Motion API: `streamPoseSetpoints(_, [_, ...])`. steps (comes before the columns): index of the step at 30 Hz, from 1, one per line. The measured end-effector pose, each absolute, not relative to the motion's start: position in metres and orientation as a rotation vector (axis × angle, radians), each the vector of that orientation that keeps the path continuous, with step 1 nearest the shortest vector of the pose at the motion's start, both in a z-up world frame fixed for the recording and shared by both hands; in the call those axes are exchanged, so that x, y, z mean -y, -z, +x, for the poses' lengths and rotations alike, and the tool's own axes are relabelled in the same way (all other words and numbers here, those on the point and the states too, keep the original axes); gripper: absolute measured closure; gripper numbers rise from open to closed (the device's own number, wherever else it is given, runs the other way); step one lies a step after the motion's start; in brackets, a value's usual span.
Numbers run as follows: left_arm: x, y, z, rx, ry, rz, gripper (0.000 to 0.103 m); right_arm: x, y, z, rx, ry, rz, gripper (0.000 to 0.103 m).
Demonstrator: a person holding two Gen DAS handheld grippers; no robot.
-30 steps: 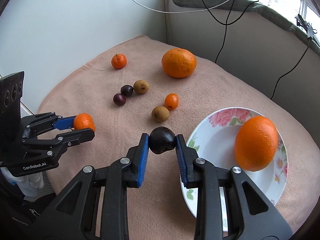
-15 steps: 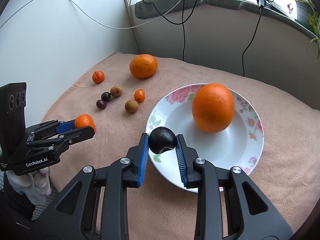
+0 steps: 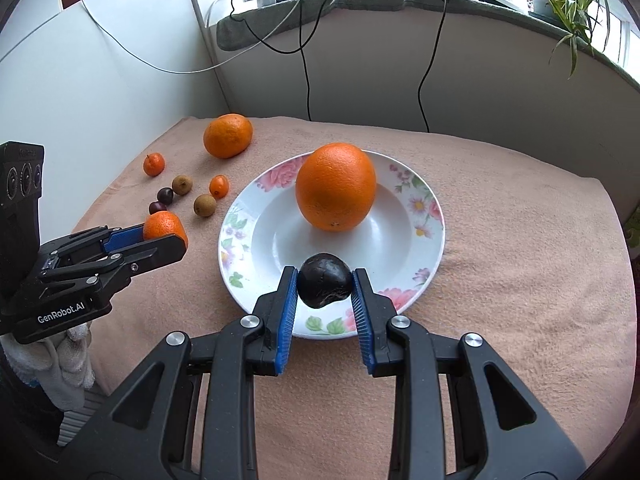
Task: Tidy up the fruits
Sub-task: 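Carry the tangerine and plum to the plate and release both there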
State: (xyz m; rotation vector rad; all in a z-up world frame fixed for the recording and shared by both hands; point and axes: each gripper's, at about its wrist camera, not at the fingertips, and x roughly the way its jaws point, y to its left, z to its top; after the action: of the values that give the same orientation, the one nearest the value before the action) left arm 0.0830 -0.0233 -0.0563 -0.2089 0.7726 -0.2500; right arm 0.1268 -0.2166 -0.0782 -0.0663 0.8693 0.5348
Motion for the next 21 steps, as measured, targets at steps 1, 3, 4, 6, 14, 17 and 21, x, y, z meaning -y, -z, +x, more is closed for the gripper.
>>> streamPoseSetpoints(1, [0.026,0.056,0.085,-0.774,0.252,-0.205,0.067,0.218,0.079,0.128,-0.869,-0.529,-0.065,0.075])
streamPoseSetpoints(3, [0.030,0.056,0.088,-0.779,0.257,-0.196,0.067,0.223,0.080,0.129,-0.869,-0.518,-0.062,0.075])
streamPoseSetpoints(4, [0.032,0.056,0.090,-0.781,0.257,-0.192,0.067,0.224,0.081,0.130,-0.871,-0.515,-0.059,0.075])
streamPoseSetpoints(6, [0.035,0.057,0.093,-0.784,0.259,-0.186,0.067,0.226,0.083,0.131,-0.874,-0.510,-0.056,0.075])
streamPoseSetpoints(14, [0.044,0.061,0.102,-0.804,0.262,-0.165,0.067,0.231,0.086,0.134,-0.877,-0.496,-0.062,0.074])
streamPoseSetpoints(17, [0.047,0.062,0.103,-0.811,0.261,-0.156,0.067,0.231,0.087,0.135,-0.879,-0.491,-0.069,0.074])
streamPoseSetpoints(21, [0.047,0.062,0.104,-0.813,0.259,-0.154,0.067,0.231,0.086,0.135,-0.872,-0.489,-0.062,0.074])
